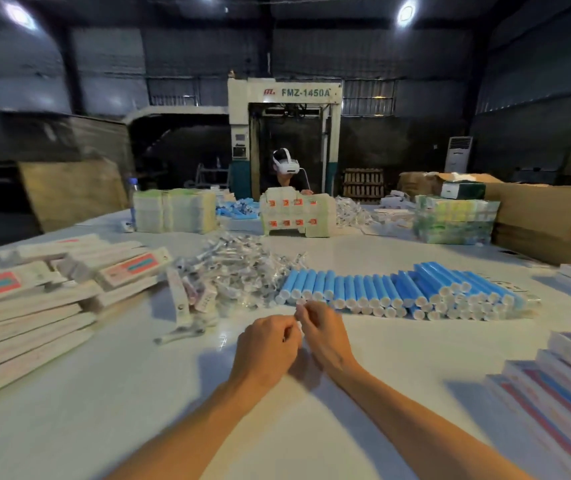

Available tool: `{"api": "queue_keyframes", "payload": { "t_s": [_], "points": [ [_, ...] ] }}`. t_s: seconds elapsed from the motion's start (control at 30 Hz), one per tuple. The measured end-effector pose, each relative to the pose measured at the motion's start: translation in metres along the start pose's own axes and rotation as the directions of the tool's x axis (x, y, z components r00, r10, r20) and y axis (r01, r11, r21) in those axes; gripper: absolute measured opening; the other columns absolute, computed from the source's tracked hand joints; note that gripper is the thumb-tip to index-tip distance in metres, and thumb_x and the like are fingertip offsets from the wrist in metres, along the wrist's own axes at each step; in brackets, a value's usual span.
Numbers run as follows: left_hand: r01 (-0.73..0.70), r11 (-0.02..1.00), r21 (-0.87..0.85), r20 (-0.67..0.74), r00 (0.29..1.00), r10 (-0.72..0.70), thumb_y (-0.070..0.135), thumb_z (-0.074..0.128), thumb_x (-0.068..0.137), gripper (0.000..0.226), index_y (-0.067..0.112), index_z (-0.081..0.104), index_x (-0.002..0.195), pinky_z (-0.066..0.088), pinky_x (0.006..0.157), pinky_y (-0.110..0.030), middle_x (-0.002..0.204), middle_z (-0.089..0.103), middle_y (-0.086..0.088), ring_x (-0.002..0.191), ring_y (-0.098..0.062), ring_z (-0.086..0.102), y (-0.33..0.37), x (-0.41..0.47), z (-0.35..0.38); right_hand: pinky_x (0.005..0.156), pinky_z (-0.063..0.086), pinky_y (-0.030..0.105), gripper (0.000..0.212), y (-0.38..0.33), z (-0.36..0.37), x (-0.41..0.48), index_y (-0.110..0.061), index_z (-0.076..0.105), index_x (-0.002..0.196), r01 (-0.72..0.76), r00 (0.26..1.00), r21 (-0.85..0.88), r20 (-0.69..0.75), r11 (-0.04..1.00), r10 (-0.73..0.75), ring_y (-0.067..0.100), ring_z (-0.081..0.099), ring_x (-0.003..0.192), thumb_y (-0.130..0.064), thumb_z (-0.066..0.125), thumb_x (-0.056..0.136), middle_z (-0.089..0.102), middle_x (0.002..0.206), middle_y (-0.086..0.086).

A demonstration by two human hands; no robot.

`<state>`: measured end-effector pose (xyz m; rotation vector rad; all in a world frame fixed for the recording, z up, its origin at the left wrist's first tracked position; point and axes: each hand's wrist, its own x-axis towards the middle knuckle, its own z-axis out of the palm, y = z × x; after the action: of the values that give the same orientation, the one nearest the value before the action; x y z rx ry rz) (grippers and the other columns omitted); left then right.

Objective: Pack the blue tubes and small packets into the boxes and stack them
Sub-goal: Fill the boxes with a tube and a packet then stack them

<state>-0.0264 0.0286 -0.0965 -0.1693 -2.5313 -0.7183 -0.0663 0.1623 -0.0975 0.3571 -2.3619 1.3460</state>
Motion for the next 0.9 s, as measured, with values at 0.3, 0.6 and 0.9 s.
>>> {"api": "queue_keyframes", "payload": {
  "t_s": [0.3,0.6,0.9],
  "points": [
    [0.465,0.883,-0.065,-0.151,0.87,-0.469,0.044,0.055,0.106,0.043,0.015,0.045,0.136,0.041,0.084,-0.041,0.136,0.057,-0.009,0.12,-0.031,0.055,-0.088,0.092,-0.055,0.056,0.037,0.03,0.029,0.016,0.007,0.003,-0.014,0.069,0.08,-0.146,0.989,0.28,0.053,0.949,0.136,0.009,0.047,0.051,-0.023,0.055,0.103,0.055,0.053,-0.001],
    [0.778,0.626,0.043,-0.063,0.628,-0.776,0.069,0.047,0.103,0.092,0.001,0.027,0.162,0.032,0.122,-0.052,0.165,0.033,-0.027,0.151,-0.045,0.034,-0.191,0.133,-0.068,0.06,0.043,0.032,0.031,0.015,0.01,0.008,-0.016,0.069,0.079,-0.103,0.992,0.286,0.101,0.953,0.077,0.008,0.053,0.054,-0.023,0.054,0.104,0.066,0.063,0.01],
    [0.685,0.727,0.049,-0.033,0.729,-0.684,0.042,0.058,0.107,0.092,0.002,0.0,0.167,0.035,0.12,-0.053,0.17,0.022,-0.026,0.153,-0.047,0.031,-0.179,0.123,-0.095,0.061,0.044,0.031,0.031,0.018,0.011,0.009,-0.017,0.069,0.08,-0.092,0.991,0.273,0.121,0.958,0.061,0.008,0.054,0.054,-0.026,0.052,0.105,0.067,0.063,0.006]
  ]
}}
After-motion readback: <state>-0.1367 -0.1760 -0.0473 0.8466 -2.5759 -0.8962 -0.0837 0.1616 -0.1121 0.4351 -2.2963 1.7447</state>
